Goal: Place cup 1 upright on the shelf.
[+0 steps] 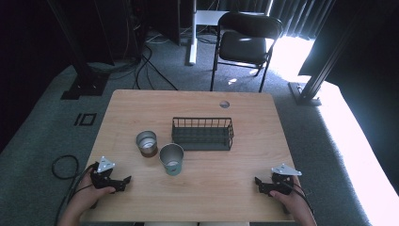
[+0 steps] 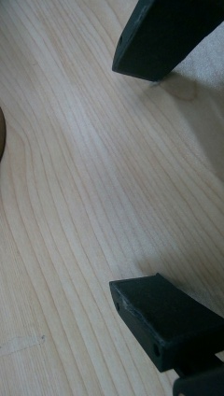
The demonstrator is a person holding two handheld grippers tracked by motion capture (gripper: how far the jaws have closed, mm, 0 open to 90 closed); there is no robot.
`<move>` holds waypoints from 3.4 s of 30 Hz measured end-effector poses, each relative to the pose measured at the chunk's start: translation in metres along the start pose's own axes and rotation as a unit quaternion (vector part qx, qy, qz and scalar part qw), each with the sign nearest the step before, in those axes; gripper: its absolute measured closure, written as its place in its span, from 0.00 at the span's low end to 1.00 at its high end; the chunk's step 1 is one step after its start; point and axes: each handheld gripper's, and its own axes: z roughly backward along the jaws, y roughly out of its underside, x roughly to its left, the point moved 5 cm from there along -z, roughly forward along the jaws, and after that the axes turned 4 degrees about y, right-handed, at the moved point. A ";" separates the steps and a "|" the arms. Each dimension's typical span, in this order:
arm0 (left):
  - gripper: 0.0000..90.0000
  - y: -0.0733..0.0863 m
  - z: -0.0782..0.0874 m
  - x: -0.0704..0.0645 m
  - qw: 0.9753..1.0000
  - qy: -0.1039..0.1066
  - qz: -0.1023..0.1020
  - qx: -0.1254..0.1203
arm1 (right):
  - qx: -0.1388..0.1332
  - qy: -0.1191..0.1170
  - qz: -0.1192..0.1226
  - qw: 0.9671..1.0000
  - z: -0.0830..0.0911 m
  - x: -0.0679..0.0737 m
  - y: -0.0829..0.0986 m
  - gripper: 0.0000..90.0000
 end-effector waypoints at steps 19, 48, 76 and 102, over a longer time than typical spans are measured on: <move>0.01 0.000 0.000 0.000 1.000 0.000 0.000 0.000 | -0.022 -0.058 0.049 0.997 -0.009 0.036 -0.024 0.14; 0.01 0.000 0.000 0.000 1.000 0.001 0.000 0.000 | -0.048 -0.147 0.109 0.982 -0.026 0.114 -0.056 0.14; 0.01 0.000 0.000 0.000 1.000 0.001 0.000 0.000 | -0.091 -0.212 0.144 0.962 -0.032 0.179 -0.093 0.14; 0.01 0.000 0.000 0.000 1.000 0.000 0.000 0.000 | -0.140 -0.270 0.172 0.937 -0.045 0.244 -0.126 0.14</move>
